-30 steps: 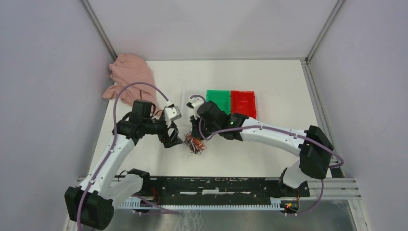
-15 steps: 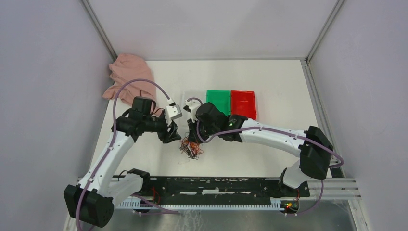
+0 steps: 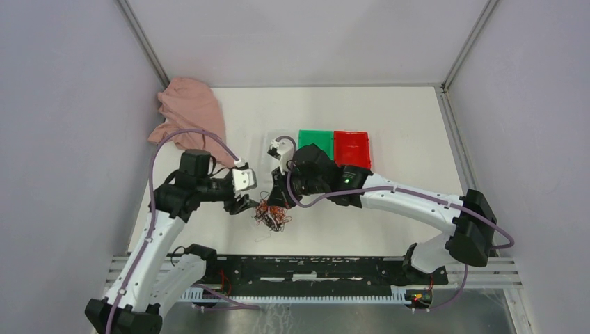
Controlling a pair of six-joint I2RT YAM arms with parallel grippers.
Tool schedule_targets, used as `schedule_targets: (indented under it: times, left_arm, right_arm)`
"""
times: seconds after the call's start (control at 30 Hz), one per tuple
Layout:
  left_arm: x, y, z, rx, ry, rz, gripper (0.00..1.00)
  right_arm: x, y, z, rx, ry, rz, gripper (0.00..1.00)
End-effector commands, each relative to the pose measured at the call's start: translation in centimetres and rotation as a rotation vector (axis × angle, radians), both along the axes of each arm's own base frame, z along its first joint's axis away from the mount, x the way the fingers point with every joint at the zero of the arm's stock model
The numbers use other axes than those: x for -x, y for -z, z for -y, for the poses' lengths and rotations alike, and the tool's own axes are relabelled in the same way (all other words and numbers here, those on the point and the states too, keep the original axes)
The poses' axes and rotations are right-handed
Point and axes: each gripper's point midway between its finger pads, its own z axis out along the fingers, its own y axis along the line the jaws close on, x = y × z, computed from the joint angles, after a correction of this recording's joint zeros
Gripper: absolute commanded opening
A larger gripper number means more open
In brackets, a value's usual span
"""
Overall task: Untangle the cables
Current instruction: Untie the cable.
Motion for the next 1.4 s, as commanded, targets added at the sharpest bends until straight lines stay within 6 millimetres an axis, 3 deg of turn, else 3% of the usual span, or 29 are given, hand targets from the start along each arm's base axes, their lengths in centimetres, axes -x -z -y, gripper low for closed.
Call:
schedule_targets:
  times: [0.0,0.1,0.27,0.53,0.83,1.07,1.37]
  left_arm:
    - [1.2,-3.4,1.1,0.077,0.132,0.172,0.63]
    - [1.6,-4.0,1.3,0.094,0.156,0.198,0.61]
    - [3.2,-4.1,1.3,0.087,0.288,0.423,0.59]
    - [2.1,-4.7,0.7,-0.004,0.343,0.664,0.54]
    - [4.0,-1.5,0.5,-0.056,0.483,0.732,0.51]
    - [2.9,-4.2,1.6,0.032,0.445,1.027,0.47]
    - [3.7,-4.5,1.6,0.031,0.469,1.145,0.43]
  right_arm:
    - [1.4,-4.3,-0.5,-0.145,-0.064,0.022,0.00]
    - [2.0,-4.7,-0.4,-0.158,-0.088,0.014,0.00]
    - [2.8,-5.3,-0.4,-0.169,-0.129,0.003,0.00]
    - [3.6,-5.4,-0.4,-0.168,-0.176,-0.017,0.00]
    - [3.8,-6.0,-0.7,-0.180,-0.193,-0.024,0.00]
    - [4.1,-6.1,-1.5,-0.179,-0.217,-0.039,0.00]
    - [4.2,-5.8,-1.9,-0.163,-0.229,-0.050,0.00]
